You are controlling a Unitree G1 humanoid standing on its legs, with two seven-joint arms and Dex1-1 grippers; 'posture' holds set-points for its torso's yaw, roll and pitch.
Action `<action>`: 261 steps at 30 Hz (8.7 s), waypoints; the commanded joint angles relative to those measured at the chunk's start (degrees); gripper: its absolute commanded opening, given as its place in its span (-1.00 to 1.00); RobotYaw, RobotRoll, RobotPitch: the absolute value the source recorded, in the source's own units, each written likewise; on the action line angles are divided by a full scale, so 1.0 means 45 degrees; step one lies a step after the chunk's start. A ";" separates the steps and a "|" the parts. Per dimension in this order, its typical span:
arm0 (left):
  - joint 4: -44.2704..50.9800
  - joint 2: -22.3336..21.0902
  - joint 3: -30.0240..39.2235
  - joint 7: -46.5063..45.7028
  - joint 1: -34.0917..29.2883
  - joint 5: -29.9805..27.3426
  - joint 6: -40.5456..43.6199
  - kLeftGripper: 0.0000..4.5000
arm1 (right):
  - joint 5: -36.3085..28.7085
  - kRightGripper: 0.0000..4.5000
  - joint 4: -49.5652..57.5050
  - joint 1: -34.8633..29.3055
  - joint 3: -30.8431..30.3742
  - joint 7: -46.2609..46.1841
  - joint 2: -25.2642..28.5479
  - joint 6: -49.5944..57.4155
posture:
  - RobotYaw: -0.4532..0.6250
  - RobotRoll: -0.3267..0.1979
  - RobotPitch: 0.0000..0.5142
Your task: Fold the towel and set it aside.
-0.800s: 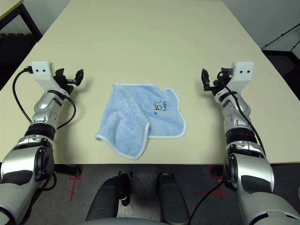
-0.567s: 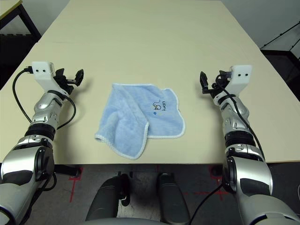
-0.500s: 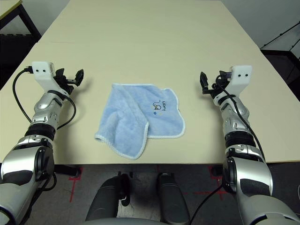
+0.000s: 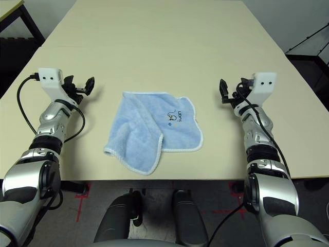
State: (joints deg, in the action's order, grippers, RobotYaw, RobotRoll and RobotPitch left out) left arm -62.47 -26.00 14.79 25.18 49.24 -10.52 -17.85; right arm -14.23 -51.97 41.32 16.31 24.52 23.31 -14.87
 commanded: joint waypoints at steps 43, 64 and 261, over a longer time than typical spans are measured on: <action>0.0277 -0.2490 -0.2315 1.4025 0.2053 0.0109 0.2474 0.97 | 0.3402 1.00 -0.1882 0.4886 -0.4819 0.8384 0.1552 0.7207 | -0.08 0.25 -0.32; 0.1027 -0.2483 -0.2330 1.4960 0.1351 -0.0529 0.2093 1.00 | 0.4174 0.57 -0.2271 0.5361 -0.5582 0.7808 0.0311 0.8714 | -0.07 0.25 -0.28; -0.0707 0.3967 -0.2416 1.1138 0.4284 0.0327 0.3407 1.00 | 0.2590 -0.97 -0.3644 1.0220 -0.1996 0.4250 0.2356 -0.4452 | -0.11 0.25 -0.26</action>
State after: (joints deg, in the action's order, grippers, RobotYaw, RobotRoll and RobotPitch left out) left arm -64.86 -7.78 4.76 76.02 69.82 -10.39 -1.54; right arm -3.19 -67.56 86.72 7.48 44.68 33.47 -34.17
